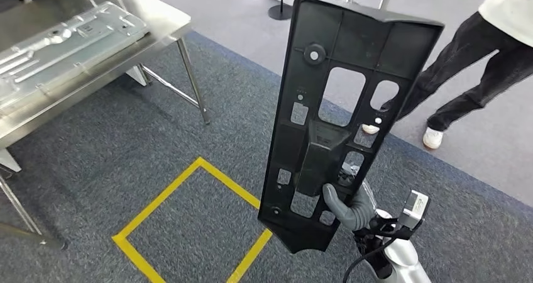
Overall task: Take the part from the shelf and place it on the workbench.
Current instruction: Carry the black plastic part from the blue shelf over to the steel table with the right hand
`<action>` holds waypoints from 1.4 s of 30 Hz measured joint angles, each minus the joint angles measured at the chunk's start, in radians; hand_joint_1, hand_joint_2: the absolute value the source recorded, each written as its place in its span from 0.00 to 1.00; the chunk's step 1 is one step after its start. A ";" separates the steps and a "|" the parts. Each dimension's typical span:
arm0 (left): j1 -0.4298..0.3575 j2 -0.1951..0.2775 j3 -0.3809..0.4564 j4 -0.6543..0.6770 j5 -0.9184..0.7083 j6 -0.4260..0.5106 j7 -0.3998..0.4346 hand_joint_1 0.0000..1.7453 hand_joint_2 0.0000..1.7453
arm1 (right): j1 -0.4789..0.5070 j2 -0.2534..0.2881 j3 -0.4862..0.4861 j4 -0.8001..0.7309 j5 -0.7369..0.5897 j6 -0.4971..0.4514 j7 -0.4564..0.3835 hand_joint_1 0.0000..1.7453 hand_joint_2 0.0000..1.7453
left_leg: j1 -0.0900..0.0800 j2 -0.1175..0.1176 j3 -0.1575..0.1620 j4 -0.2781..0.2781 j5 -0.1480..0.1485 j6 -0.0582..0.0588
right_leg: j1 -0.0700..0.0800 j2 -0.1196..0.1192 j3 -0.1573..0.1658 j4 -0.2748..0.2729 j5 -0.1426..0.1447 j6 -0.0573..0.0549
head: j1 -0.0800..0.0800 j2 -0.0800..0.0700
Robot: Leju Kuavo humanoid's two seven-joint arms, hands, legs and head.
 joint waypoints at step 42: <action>-0.009 -0.002 0.000 0.000 -0.008 0.000 0.003 0.00 1.00 | 0.013 -0.010 -0.019 -0.019 0.008 -0.004 0.007 0.84 1.00 | -0.008 0.148 0.039 -0.051 0.016 0.008 | 0.018 -0.136 0.015 0.004 -0.021 0.012 | 0.000 0.000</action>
